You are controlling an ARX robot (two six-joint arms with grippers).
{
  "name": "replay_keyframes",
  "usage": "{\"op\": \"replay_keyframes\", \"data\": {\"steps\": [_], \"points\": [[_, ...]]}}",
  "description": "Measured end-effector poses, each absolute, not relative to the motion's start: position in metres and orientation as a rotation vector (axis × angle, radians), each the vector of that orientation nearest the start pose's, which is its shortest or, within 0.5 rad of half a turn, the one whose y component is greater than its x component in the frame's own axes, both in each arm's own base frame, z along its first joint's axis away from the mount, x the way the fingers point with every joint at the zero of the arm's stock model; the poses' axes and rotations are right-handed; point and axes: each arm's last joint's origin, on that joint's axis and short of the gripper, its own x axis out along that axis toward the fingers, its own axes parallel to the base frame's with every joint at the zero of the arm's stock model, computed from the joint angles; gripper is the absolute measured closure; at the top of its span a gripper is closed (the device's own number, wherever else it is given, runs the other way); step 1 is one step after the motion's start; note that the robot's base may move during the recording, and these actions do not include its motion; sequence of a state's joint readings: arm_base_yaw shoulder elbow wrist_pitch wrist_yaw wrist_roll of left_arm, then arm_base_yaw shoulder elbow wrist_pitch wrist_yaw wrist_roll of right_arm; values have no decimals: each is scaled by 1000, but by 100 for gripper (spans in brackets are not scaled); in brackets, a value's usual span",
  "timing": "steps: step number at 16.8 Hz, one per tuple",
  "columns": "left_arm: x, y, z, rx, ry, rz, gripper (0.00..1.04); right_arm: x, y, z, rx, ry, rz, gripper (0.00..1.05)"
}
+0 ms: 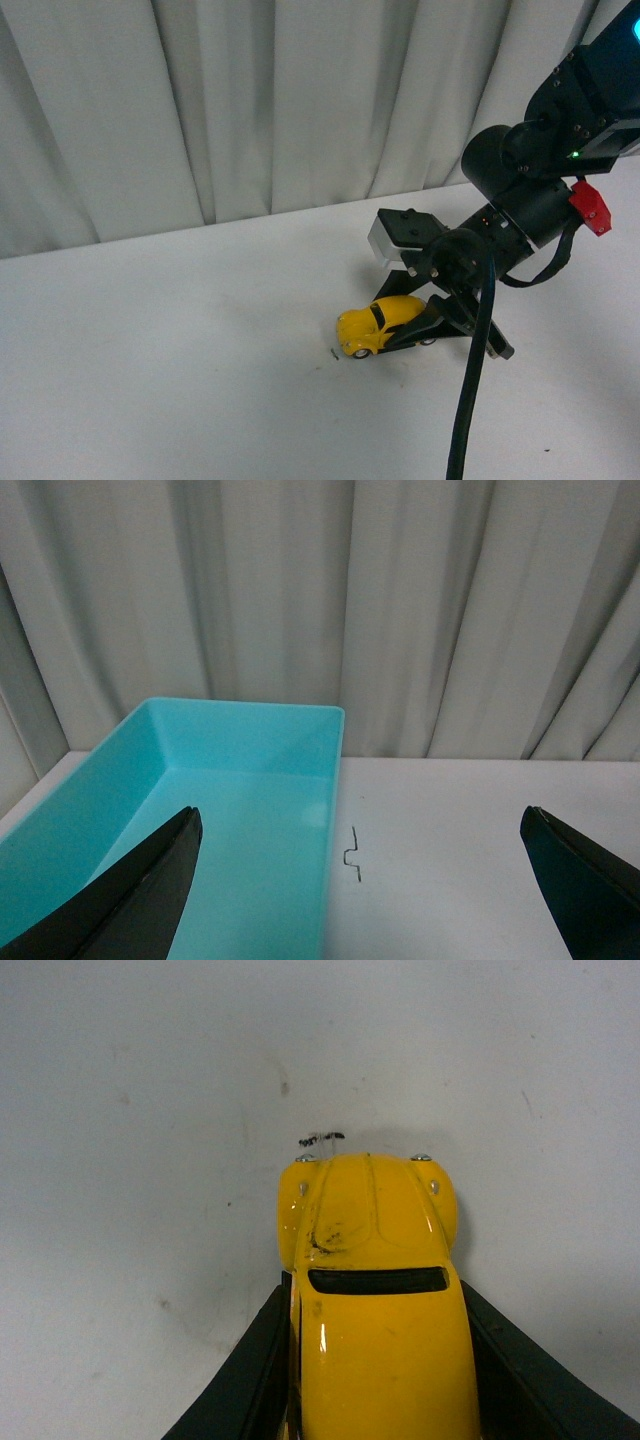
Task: Wind up and store yellow beetle toy
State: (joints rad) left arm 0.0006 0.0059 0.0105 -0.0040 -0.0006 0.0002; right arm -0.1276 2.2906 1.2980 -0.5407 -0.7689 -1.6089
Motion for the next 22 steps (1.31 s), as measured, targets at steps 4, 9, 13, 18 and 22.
{"op": "replay_keyframes", "data": {"steps": [4, 9, 13, 18, 22], "points": [[97, 0, 166, 0, -1, 1, 7, 352, -75, 34, -579, 598, 1273, 63], [97, 0, 166, 0, -1, 1, 7, 312, -104, 33, -513, 645, 1222, 63], [97, 0, 166, 0, -1, 1, 7, 299, -122, 35, -495, 679, 1174, 63], [97, 0, 166, 0, -1, 1, 7, 296, -126, 34, -508, 685, 1155, 54], [97, 0, 166, 0, 0, 0, 7, 295, -127, 32, -522, 718, 1153, 30]]}}
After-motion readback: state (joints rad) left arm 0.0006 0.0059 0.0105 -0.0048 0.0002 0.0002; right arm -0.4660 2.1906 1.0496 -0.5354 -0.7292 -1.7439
